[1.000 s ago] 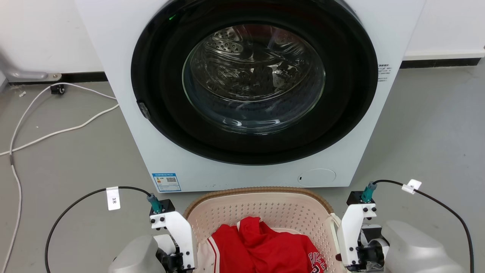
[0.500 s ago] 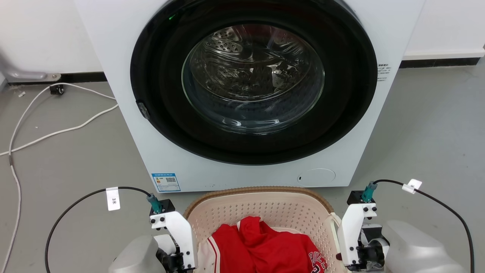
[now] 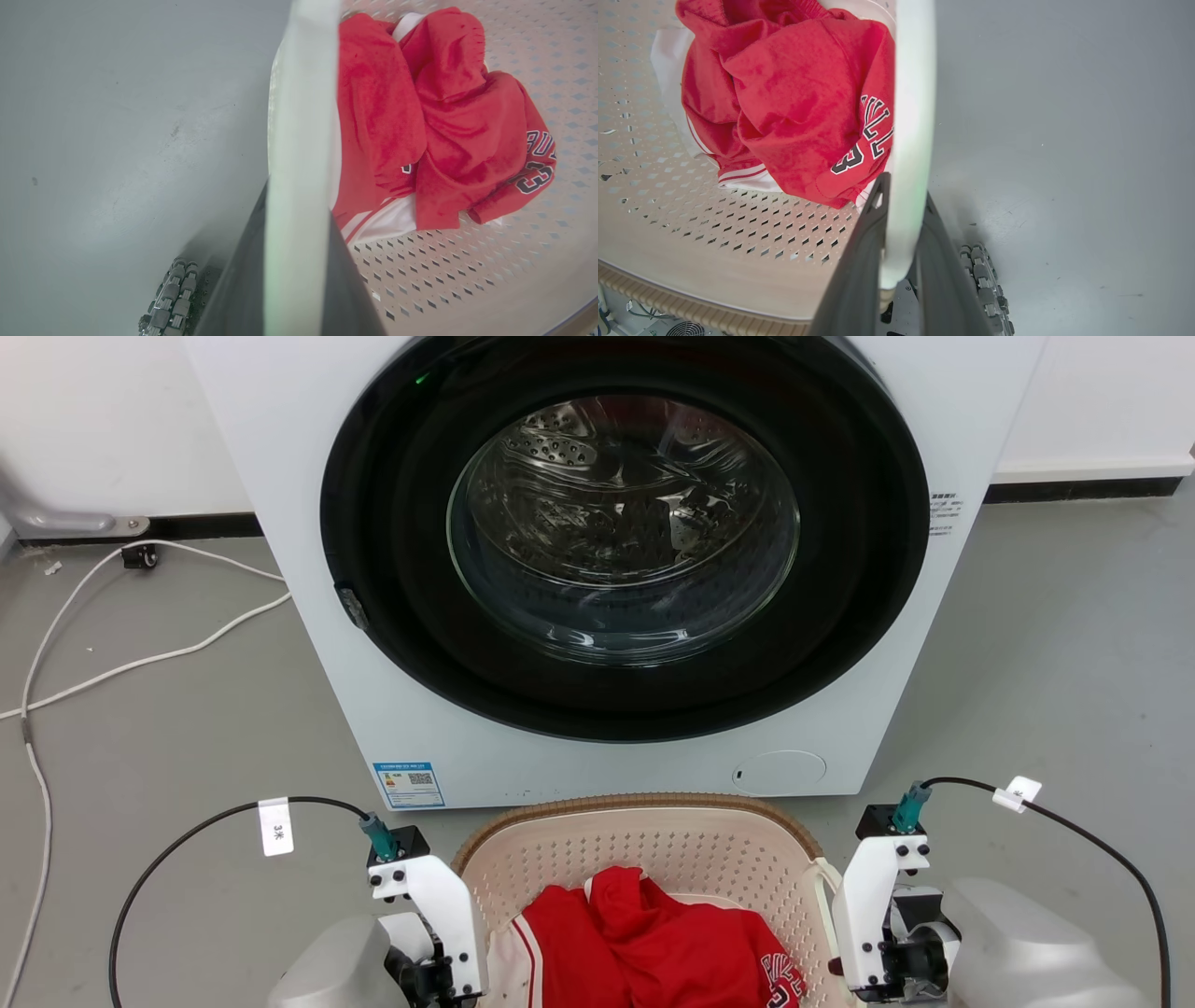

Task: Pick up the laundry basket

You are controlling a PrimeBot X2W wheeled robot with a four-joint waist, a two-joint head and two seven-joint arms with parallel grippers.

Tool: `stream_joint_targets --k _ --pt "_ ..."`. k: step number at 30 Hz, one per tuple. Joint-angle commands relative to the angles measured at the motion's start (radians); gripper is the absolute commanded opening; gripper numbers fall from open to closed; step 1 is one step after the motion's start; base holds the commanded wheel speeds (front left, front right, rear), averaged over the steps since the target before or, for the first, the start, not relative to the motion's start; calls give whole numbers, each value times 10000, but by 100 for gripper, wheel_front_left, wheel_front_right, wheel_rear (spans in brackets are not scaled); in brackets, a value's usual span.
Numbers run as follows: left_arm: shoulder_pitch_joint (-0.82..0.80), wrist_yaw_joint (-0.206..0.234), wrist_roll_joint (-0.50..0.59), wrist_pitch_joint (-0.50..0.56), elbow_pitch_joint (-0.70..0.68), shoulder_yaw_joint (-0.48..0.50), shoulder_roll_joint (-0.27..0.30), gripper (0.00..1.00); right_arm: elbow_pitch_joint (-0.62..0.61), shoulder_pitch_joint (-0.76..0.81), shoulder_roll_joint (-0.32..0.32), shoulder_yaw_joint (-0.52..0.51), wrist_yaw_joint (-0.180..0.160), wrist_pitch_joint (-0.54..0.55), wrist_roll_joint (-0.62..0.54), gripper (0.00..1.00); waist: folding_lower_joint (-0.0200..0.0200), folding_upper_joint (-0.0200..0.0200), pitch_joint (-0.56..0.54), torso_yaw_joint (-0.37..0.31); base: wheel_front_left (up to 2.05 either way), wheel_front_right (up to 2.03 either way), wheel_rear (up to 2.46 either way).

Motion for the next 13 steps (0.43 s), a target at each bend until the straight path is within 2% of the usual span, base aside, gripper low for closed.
stream_joint_targets --k 1,13 --pt "-75 -41 -102 -46 -67 -4 -57 0 -38 -63 23 26 43 -35 37 0 0 -1 -5 -1 0 0 0" --pt "-38 -24 -210 -115 -69 -88 -68 0 -11 -93 30 78 43 -59 74 0 0 -1 -3 -14 0 0 0"
